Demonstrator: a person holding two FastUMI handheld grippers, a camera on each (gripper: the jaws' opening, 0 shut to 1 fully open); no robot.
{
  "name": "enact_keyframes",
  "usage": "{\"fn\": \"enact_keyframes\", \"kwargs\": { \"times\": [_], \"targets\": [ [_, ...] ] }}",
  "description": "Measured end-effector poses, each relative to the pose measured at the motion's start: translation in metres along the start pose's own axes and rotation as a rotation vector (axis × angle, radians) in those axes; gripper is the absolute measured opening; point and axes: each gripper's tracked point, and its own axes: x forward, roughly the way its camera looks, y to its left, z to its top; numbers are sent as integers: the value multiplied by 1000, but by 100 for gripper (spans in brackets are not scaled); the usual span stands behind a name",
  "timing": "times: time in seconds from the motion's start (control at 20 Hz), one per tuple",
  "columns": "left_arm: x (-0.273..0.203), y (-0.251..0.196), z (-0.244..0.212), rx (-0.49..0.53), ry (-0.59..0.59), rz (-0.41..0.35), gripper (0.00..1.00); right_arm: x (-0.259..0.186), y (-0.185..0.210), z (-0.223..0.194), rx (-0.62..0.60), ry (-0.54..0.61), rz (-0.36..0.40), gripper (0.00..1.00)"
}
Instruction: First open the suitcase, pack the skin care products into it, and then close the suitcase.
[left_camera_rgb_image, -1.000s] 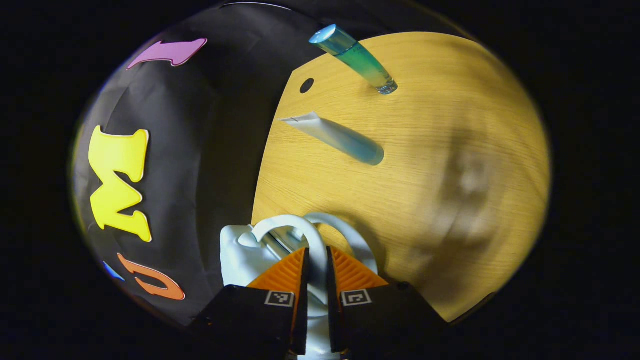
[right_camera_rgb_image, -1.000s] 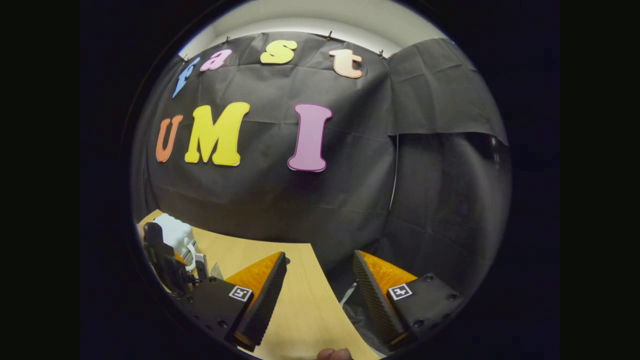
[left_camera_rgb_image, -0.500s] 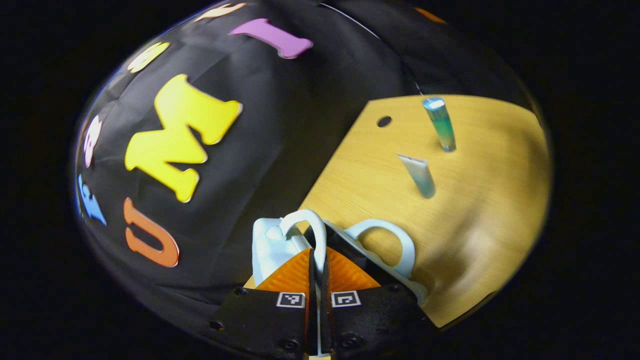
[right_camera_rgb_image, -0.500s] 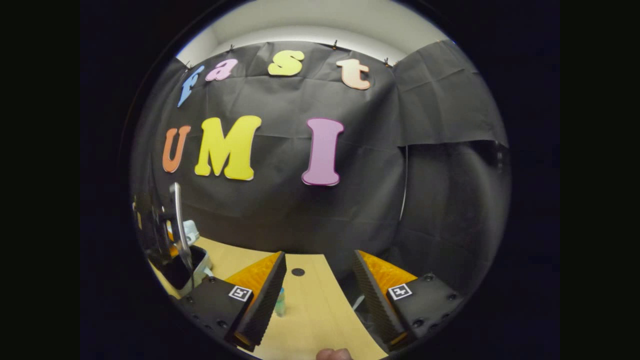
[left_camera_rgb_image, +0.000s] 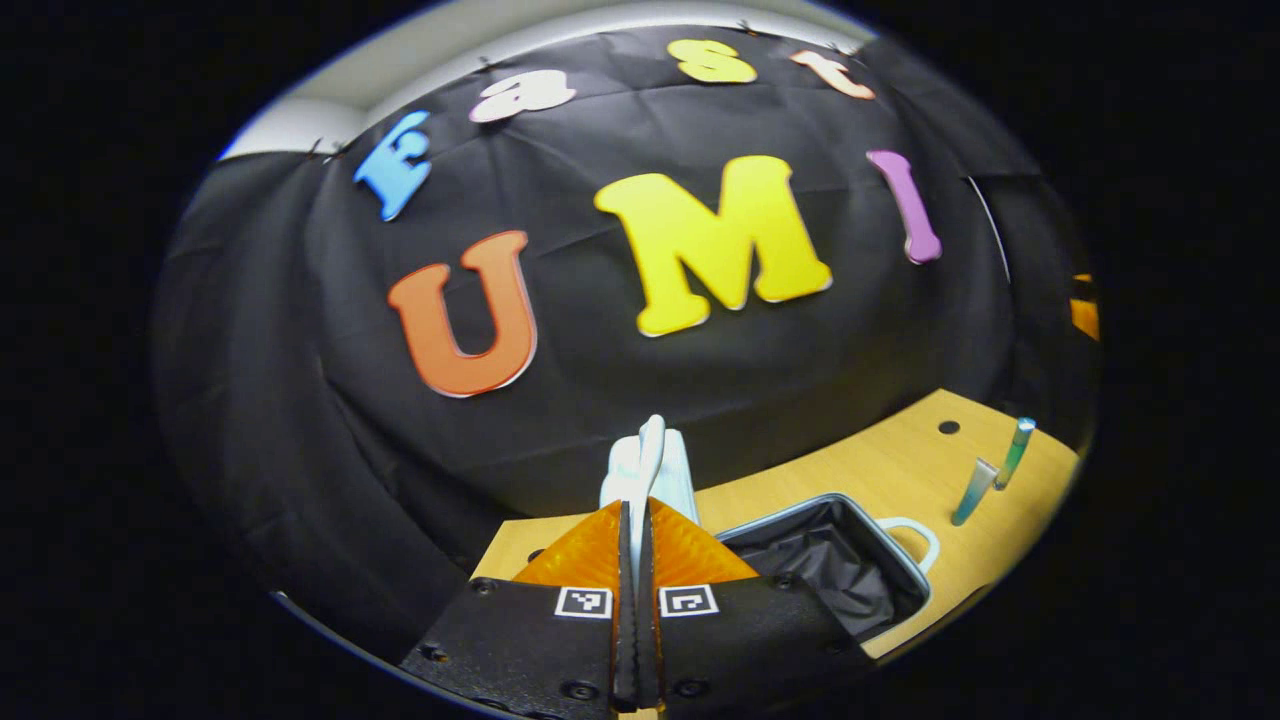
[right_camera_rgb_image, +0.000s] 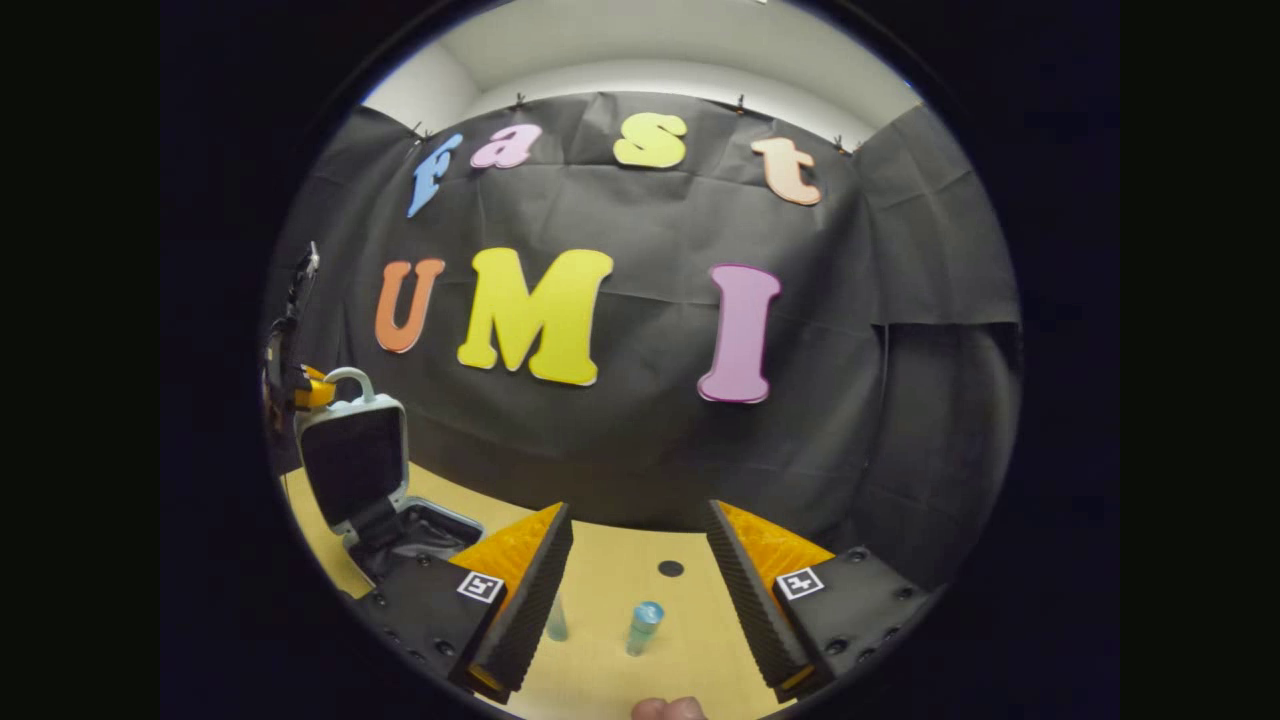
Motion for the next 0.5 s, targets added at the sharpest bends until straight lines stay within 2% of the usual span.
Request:
{"fn": "enact_keyframes", "kwargs": {
  "times": [0.2, 0.35, 0.5],
  "targets": [
    [16, 72, -65, -177, 60, 87, 3, 5, 43, 8, -48, 3, 77, 80],
    [62, 96, -144, -363, 127, 85, 5, 10, 65, 5, -60, 34, 103, 80],
    [78, 100, -224, -579, 222, 87, 6, 12, 81, 2, -74, 55, 120, 80]
  ]
}}
